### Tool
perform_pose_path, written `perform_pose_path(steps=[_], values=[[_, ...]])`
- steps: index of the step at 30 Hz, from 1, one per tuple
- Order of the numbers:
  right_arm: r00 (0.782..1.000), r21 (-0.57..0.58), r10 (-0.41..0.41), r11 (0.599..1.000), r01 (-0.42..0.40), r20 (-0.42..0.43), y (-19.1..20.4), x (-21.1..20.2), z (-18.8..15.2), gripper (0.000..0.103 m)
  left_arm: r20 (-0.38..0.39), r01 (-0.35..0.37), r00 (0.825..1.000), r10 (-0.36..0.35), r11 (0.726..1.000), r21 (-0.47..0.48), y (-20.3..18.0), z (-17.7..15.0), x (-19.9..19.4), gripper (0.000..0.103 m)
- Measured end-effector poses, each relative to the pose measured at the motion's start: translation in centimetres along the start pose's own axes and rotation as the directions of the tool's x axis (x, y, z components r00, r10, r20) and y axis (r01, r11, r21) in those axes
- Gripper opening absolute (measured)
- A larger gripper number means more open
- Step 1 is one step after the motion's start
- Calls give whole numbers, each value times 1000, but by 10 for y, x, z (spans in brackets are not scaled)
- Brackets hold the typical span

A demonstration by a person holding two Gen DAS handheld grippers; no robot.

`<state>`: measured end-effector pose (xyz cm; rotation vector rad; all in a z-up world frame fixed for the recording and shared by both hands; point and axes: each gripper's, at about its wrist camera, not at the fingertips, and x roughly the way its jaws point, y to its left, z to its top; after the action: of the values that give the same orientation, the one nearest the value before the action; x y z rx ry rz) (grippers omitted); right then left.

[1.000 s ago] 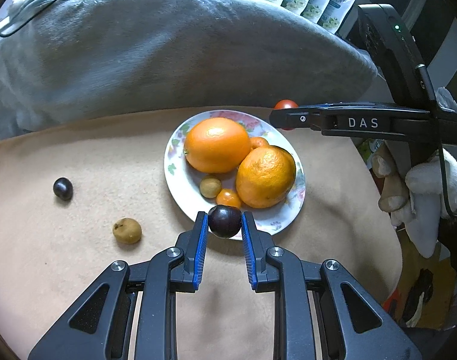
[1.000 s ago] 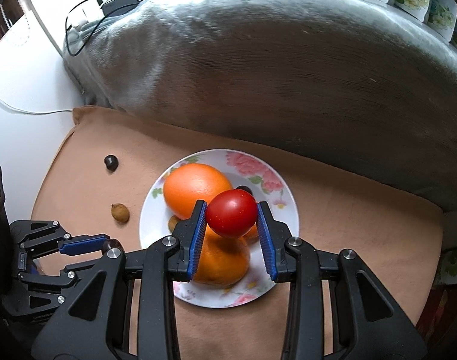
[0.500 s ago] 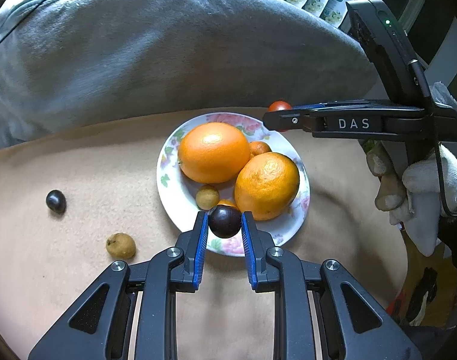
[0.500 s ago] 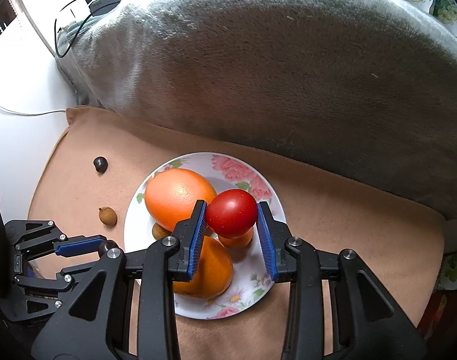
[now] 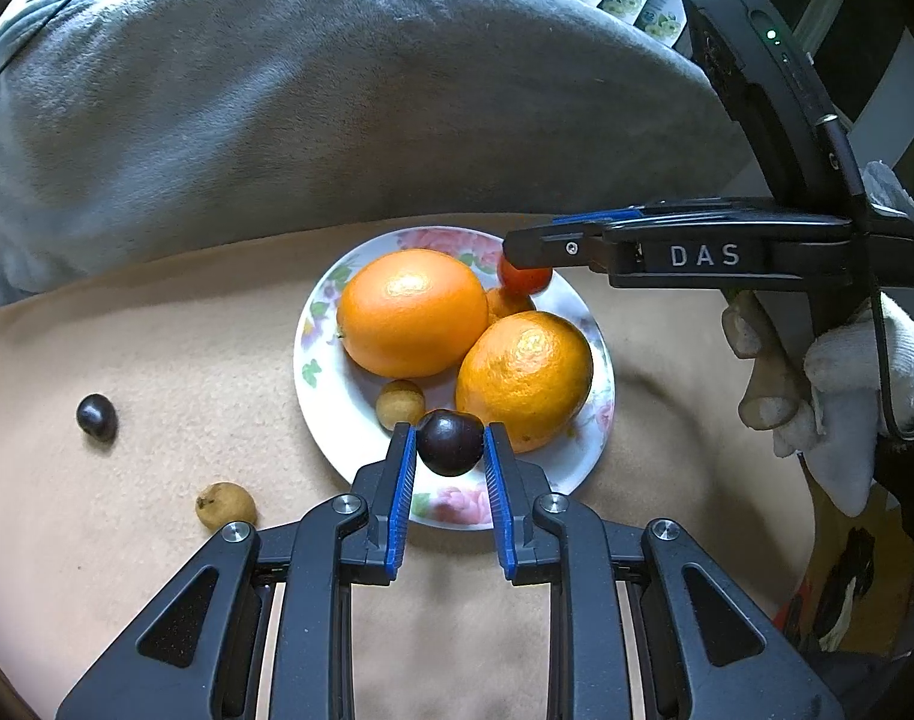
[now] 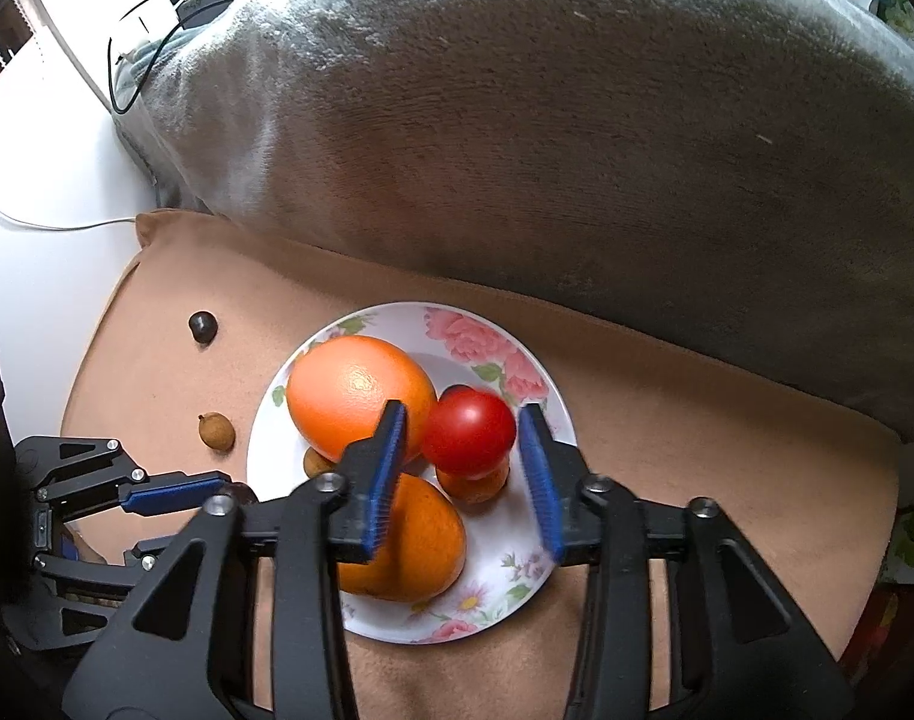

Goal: Organize fruits
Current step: 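Open both grippers to release the plum and tomato onto the plate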

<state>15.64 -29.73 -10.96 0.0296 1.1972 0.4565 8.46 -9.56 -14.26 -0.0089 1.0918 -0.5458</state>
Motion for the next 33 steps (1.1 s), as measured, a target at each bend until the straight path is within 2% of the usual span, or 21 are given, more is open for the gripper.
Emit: perform_pose_path(steps=[8,11,13,15,19,21,33], values=[[1000,0,2,1000,-2,13,3,-4,1,50,-1,-5,1000,5,1000,1,-3,-1,1,24],[1000,2,-2,1000,2,18,3,-6,0,56,2,-8,1000,8,1000,2,-4,-1,1,38],[1000,4,-6,1000,6,25,4,-7,-1,65,5,-11,1000,11,1000,3,-4,0,1,44],[1000,6,-10,1000,10,29,4,-8,-2,68,8,-13,1000,12,1000,3,-4,1,0,55],[1000,8,-11,1000,11,28,4,-10,-3,74,8,-20,1000,19,1000,7,-4,3,-2,57],[1000,5,-13,1000,13,27,6,-11,-4,74,12,-26,1000,26,1000,10,-5,4,-3,62],[999,40,0,999,-2,43,8,-20,-7,75,19,-40,999,40,999,8,-3,1,-13,62]])
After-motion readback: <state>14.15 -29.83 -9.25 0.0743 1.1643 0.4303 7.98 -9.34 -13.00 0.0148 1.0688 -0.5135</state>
